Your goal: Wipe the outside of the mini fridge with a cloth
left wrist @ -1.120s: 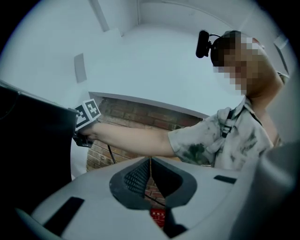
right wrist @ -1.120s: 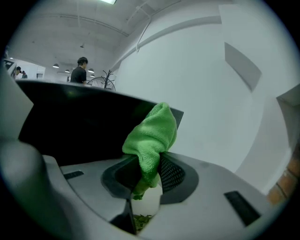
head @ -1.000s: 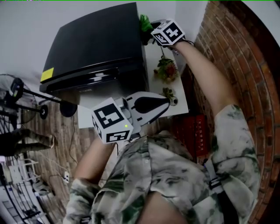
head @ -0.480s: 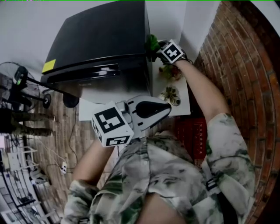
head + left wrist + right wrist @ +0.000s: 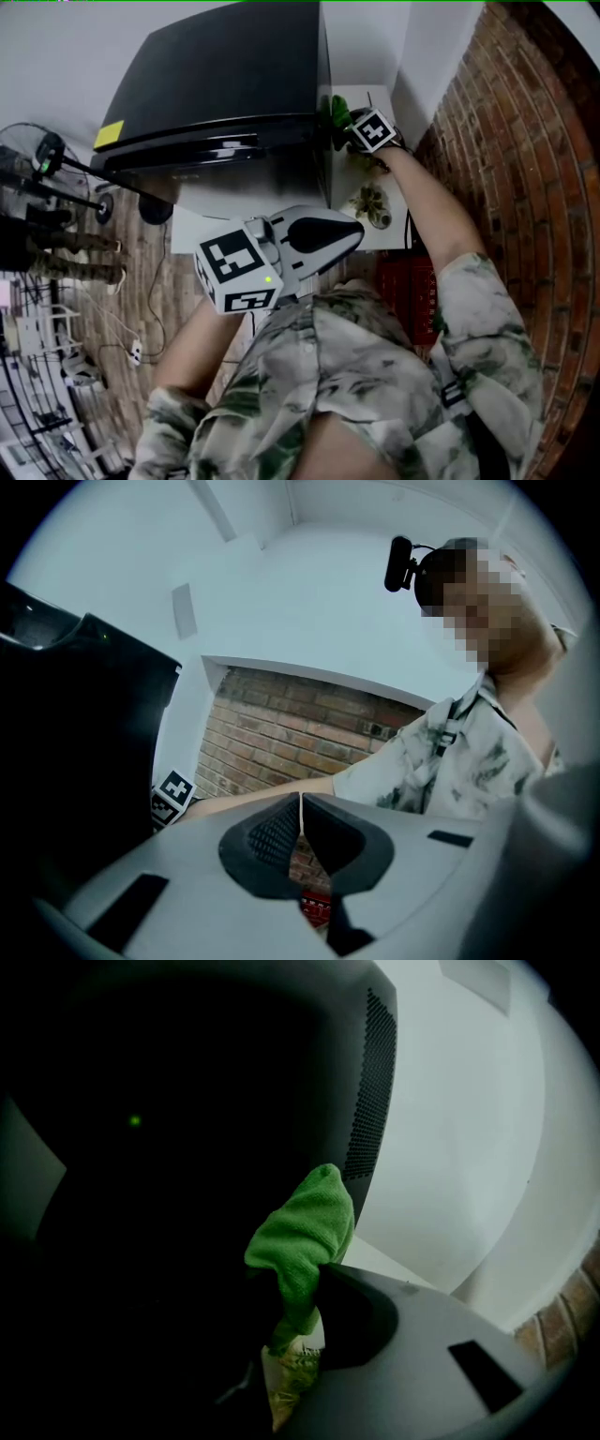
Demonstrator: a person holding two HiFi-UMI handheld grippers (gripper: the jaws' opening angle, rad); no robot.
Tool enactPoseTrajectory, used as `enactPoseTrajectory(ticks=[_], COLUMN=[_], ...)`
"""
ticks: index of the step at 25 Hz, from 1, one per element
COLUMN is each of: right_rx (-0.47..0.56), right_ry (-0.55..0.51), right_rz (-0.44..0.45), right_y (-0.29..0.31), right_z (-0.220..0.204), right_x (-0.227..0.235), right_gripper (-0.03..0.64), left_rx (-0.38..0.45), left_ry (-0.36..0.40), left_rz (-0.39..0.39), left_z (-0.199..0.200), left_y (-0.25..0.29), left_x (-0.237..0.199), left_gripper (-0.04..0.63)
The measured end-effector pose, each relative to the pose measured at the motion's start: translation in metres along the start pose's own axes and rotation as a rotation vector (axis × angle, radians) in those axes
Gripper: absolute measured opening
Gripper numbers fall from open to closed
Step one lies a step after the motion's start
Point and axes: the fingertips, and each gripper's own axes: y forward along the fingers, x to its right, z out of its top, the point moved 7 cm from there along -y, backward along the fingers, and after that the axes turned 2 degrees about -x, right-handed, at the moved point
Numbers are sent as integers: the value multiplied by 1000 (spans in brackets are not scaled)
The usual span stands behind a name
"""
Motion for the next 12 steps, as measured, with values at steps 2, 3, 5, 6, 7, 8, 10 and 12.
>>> enactPoseTrajectory(ticks=[2, 3, 5, 6, 7, 8, 10, 12], right_rx=[13, 36, 96, 126, 155, 182, 217, 235], right_ry=[13, 12, -1, -10, -22, -37, -76, -119], right_rz=[-29, -39, -38, -36, -39, -42, -39, -37], right_y=[-12, -21, -43, -55, -68, -81, -108, -135], right_z=[1, 5, 20, 28, 38, 48, 67, 86], right_x=[10, 14, 17, 17, 17, 17, 13, 7], right_gripper=[107, 107, 107, 107, 107, 107, 106, 106], left_rx=[5, 7, 9, 10, 10, 10, 10, 6], left_ry=[-3, -5, -6, -7, -7, -7, -7, -7], left_rz=[1, 0, -6, -11, -17, -21, -27, -35], left_z=[1, 2, 2, 2, 3, 3, 4, 4], left_y=[-2, -3, -4, -5, -6, -7, -9, -10], left_x=[0, -1, -1, -1, -2, -1, -1, -1], left_gripper=[26, 26, 26, 26, 26, 26, 26, 26])
